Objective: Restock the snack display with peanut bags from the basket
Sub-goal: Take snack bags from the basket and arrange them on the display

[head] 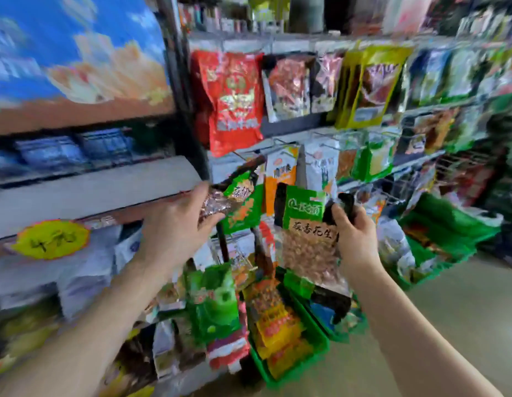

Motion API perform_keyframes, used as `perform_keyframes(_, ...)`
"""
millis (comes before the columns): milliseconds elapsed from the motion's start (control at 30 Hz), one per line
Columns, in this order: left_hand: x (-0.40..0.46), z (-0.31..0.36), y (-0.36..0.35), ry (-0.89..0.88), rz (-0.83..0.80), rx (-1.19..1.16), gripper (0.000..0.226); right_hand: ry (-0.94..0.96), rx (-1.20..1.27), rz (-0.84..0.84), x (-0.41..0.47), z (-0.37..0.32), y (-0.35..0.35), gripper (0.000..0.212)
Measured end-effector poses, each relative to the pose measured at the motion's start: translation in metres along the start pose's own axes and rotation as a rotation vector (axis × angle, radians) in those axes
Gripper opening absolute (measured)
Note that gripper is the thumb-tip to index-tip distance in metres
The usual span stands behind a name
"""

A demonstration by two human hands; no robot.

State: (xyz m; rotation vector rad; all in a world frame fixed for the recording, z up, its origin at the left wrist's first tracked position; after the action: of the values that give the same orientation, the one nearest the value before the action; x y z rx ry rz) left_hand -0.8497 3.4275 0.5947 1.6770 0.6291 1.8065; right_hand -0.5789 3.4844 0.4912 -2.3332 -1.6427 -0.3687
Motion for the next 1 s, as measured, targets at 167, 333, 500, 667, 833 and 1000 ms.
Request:
perform_keyframes(167,0.038,-0.104,0.055,0.165,0.139,0.166,0.065,0.063,0.148,-0.176,0.023,-0.060,-0.114,0.055)
perform_keyframes(333,0.082,-0.200,0.050,0.343,0.131,0.117,0.059,0.095,0.228,-0.259,0.040,-0.106,-0.207,0.019)
perform_keyframes(500,0.154,-0.266,0.001,0.512,0.113,-0.294,0.061,0.178,0.170,-0.283,0.072,-0.122,-0.286,0.027)
perform_keyframes(667,0.224,-0.290,-0.079,0.524,-0.001,-0.419,0.062,0.156,0.181,-0.281,0.097,-0.103,-0.344,0.032)
perform_keyframes(833,0.216,-0.291,-0.186,0.575,-0.240,-0.647,0.049,0.113,0.141,-0.244,0.115,-0.071,-0.365,0.029)
perform_keyframes(1000,0.205,-0.322,-0.216,0.683,-0.350,-0.934,0.046,0.019,0.136,-0.210,0.122,-0.044,-0.378,0.028)
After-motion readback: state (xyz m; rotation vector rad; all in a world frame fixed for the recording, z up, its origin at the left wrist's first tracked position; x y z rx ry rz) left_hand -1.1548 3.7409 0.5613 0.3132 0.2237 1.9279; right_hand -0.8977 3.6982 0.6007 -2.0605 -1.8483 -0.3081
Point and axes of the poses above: each hand's wrist, its own x-axis towards the middle knuckle, its own y-axis out of the back of the hand, z = x × y, the point moved 10 cm from there along x, towards the middle knuckle, and after that the axes turned 15 degrees about y, right-handed, at the moved point
